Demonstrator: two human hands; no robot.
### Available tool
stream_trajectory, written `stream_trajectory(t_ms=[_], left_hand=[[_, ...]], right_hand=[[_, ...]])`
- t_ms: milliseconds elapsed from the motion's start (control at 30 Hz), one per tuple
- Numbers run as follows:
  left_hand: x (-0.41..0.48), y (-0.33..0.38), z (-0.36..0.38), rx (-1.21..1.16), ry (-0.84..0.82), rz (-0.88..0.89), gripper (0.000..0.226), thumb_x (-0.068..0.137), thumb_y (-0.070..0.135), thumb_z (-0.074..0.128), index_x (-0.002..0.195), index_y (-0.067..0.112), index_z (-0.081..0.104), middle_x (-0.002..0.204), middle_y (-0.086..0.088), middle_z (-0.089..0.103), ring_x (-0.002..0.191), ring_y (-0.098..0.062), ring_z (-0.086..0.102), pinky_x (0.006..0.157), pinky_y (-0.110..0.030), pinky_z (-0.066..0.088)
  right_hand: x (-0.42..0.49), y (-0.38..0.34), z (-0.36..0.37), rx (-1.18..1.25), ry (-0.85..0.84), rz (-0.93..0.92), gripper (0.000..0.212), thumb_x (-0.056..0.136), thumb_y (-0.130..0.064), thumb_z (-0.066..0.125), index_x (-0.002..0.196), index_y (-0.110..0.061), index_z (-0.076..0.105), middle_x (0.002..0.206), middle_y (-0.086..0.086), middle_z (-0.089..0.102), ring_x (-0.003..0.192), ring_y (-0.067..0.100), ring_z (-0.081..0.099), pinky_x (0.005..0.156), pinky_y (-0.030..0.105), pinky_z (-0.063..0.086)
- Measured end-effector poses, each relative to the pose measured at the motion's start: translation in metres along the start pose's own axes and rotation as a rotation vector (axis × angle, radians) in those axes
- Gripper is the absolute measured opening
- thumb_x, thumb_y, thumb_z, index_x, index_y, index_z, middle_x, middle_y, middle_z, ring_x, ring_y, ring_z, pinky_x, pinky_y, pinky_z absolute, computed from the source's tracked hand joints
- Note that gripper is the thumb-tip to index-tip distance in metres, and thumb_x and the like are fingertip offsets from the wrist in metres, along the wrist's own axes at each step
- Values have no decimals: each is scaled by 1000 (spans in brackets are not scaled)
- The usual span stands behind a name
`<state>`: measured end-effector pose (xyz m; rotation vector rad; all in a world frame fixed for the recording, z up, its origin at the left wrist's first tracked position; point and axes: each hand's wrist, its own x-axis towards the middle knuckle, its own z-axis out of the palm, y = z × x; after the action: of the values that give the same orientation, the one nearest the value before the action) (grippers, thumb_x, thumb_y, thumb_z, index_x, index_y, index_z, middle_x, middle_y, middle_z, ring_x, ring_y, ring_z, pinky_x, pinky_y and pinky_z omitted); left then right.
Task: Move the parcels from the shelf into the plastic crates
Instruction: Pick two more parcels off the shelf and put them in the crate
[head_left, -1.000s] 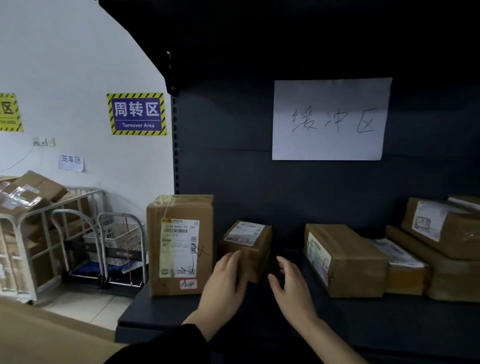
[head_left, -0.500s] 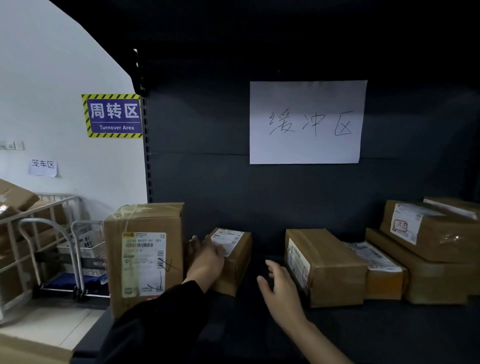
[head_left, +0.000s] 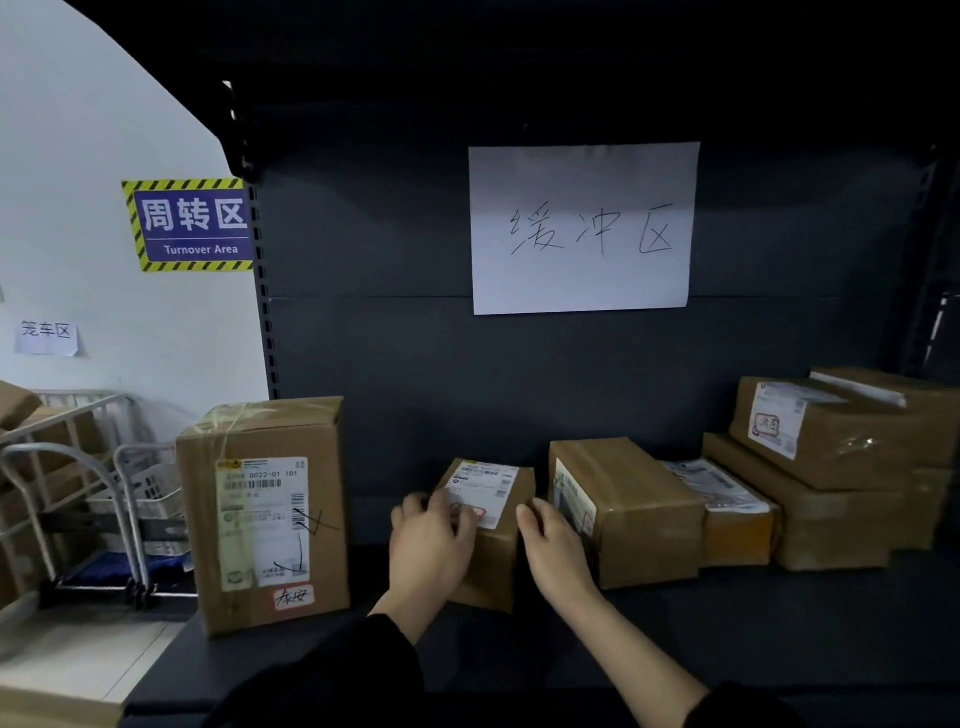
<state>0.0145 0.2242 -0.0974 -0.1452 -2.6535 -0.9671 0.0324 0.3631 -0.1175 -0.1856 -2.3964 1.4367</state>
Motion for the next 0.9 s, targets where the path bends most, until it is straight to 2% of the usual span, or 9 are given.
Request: stream_trajectory(t_ms=[167,267,333,433,500,600,667,767,900], left_hand=[[-12,1,-3,-220,-12,-82,60,90,31,55,140,6,34,137,-17,41,127,-32,36,104,-37,32],[-15,-3,-11,-389,-85,-152,58,87,31,61,136,5,42,131,-15,48,118,-28,49,102,-38,41],[-20,-8,-16,-458,-100,-123,50,87,29,62,130,6,51,124,-12,55,108,-25,57,96,-42,48],[-34,-14,-23,-495,-32,-46,47,87,25,62,130,10,50,119,-4,53,102,-16,56,90,-35,51],[-46,-17,-28,-518,20,5,48,87,22,62,131,15,46,118,0,50,99,-9,53,85,-28,49],[-61,-26,-32,-563,30,49,47,87,15,62,130,17,44,122,2,55,111,-13,55,93,-37,51],[-68,-32,-33,-579,43,56,46,86,11,63,127,16,43,119,4,56,113,-13,54,95,-39,50],[-77,-41,-34,-579,61,60,43,84,8,66,117,22,43,116,8,55,113,-8,52,96,-33,48],[-81,-46,-32,-541,58,61,41,83,2,64,111,21,41,116,4,55,110,-8,52,95,-31,49]], right_hand=[[-12,1,-10,150,-5,55,47,98,-34,40,139,-12,41,140,3,47,129,17,41,102,24,30],[-23,0,-13,177,-5,25,47,98,-32,41,141,-13,38,143,1,43,131,14,37,101,20,26],[-31,0,-13,179,-17,-25,47,97,-29,43,141,-15,37,142,-2,44,125,7,41,101,18,30],[-43,-1,-13,143,-32,-131,46,96,-26,47,141,-19,38,129,-11,48,104,-11,44,82,2,37],[-50,-1,-10,105,-29,-196,48,95,-26,50,141,-22,35,128,-15,45,105,-15,41,78,-3,35],[-60,-1,-4,75,-22,-273,53,93,-24,54,141,-23,32,129,-19,39,108,-23,35,78,-9,29],[-66,1,0,59,-20,-308,57,91,-21,58,141,-23,32,132,-19,37,112,-20,34,80,-10,27],[-71,5,3,21,-4,-348,59,87,-14,62,139,-22,34,134,-16,38,114,-19,34,83,-10,26],[-72,10,6,-23,2,-310,58,86,-13,63,137,-18,35,135,-5,45,118,-3,38,80,-9,29]])
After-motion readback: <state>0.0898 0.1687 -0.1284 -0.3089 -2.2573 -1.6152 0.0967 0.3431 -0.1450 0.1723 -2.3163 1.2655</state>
